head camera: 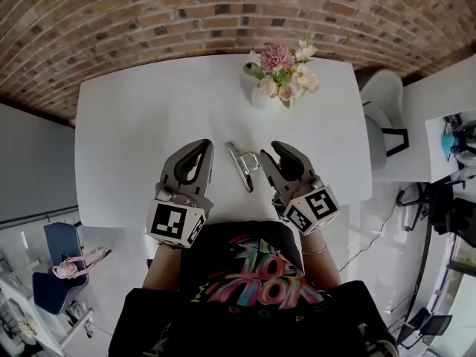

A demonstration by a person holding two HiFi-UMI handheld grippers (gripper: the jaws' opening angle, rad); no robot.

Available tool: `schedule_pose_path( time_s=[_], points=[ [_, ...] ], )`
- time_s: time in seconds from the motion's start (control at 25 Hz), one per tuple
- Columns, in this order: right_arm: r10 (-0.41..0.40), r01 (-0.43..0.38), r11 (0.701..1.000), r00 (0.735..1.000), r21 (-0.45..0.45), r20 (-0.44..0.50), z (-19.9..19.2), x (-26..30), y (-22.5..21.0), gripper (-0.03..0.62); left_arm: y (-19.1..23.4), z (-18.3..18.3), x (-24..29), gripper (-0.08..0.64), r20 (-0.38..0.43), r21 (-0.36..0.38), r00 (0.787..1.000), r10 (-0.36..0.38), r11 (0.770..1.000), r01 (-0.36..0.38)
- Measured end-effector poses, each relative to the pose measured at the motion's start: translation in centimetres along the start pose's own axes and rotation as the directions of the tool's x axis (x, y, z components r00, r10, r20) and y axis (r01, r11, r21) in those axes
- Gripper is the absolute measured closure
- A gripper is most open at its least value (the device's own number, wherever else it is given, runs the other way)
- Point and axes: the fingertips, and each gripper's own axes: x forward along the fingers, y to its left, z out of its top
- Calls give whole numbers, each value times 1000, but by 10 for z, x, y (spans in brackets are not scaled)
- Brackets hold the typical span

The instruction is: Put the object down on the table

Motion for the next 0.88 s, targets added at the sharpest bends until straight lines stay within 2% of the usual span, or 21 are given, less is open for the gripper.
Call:
schedule_pose_path(
  time_s=[0.16, 0.52, 0.88],
  points=[
    [36, -34, 998, 999, -58, 34, 25, 1, 15, 445, 1, 12, -12, 534, 22, 19, 999, 25, 999, -26],
    [93, -81, 983, 993, -165, 68, 60, -10, 44, 506, 3, 23, -40, 534, 45, 27, 996, 79, 996, -80],
    [83, -67, 977, 994, -201, 72, 70, -27, 51, 574, 3, 30, -56, 534, 65, 21, 991, 115, 993, -116]
  ],
)
